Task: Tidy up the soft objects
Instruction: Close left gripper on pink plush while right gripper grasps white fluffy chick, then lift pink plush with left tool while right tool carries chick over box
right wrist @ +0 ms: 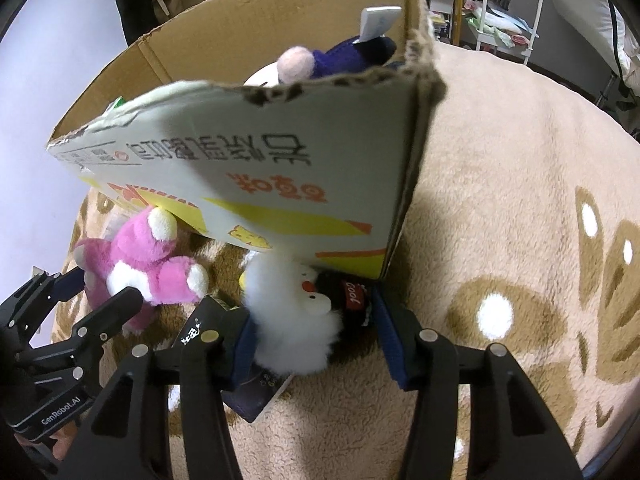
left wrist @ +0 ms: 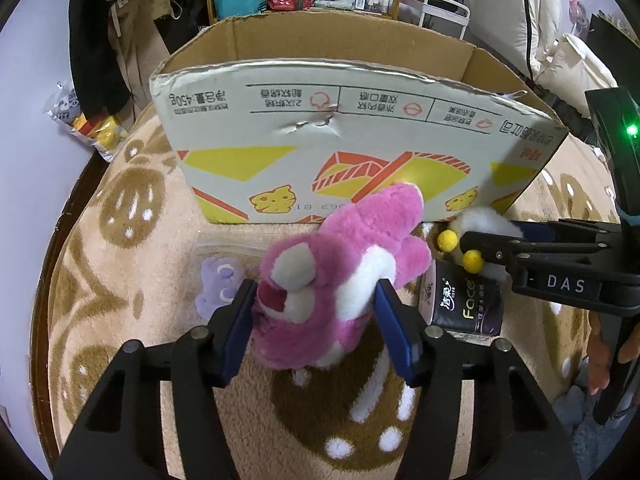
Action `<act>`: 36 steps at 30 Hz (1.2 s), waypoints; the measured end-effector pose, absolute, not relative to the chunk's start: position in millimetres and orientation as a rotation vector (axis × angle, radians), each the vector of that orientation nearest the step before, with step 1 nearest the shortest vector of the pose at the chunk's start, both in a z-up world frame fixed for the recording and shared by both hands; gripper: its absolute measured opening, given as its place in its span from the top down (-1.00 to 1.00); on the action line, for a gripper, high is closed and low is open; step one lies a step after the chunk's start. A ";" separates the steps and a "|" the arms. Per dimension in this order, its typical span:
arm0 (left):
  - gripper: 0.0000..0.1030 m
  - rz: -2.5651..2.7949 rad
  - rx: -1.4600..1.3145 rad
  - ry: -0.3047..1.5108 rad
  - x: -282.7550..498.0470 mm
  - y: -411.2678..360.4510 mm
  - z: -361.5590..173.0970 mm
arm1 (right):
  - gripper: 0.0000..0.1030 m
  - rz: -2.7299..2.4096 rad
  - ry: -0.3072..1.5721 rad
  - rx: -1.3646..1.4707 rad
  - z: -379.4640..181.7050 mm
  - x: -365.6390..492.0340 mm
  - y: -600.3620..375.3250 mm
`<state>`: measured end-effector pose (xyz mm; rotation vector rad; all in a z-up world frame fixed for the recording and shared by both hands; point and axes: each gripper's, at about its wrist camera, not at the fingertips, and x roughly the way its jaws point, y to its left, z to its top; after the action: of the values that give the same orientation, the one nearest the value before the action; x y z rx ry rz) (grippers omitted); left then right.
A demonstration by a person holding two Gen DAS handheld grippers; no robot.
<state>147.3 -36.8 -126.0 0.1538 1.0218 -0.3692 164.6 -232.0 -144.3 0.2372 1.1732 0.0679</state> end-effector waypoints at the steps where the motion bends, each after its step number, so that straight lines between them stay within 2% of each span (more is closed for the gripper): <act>1: -0.08 -0.372 0.149 1.023 147.1 -36.7 -125.3 | -0.08 0.069 1.172 0.237 -143.5 161.6 -232.0; 15: 0.02 -0.375 0.138 0.980 128.9 -33.4 -105.3 | -0.01 0.086 1.123 0.229 -119.9 145.8 -223.7; 16: 0.06 -0.369 0.136 0.976 128.1 -32.2 -103.7 | -0.01 0.086 1.111 0.229 -116.1 144.0 -223.6; 18: 0.38 -0.360 0.126 0.971 127.2 -29.3 -100.4 | 0.00 0.088 1.097 0.228 -111.5 139.5 -225.8; 21: 0.58 -0.367 0.102 0.974 127.3 -24.8 -97.2 | 0.01 0.091 1.075 0.236 -104.7 133.7 -227.5; 22: 0.60 -0.370 0.097 0.982 128.5 -23.7 -97.7 | 0.01 0.094 1.070 0.241 -102.3 131.8 -227.7; 27: 0.57 -0.364 0.056 1.018 134.0 -18.2 -104.0 | 0.01 0.091 1.071 0.231 -99.9 127.9 -227.3; 30: 0.46 -0.373 0.040 1.042 136.3 -16.9 -107.5 | 0.00 0.091 1.072 0.240 -99.8 126.8 -229.2; 33: 0.25 -0.390 0.041 1.057 137.7 -19.2 -111.6 | 0.00 0.090 1.070 0.243 -99.6 127.7 -233.7; 35: -0.05 -0.385 0.058 1.060 136.8 -22.2 -114.4 | 0.00 0.089 1.072 0.246 -100.3 129.1 -233.5; 36: -0.05 -0.386 0.073 1.063 136.4 -24.8 -116.5 | 0.00 0.089 1.075 0.249 -100.9 129.2 -233.6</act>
<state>136.4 -24.8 -116.5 0.0730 1.0634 -0.3859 129.2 -233.6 -100.9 0.2491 1.0749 0.0893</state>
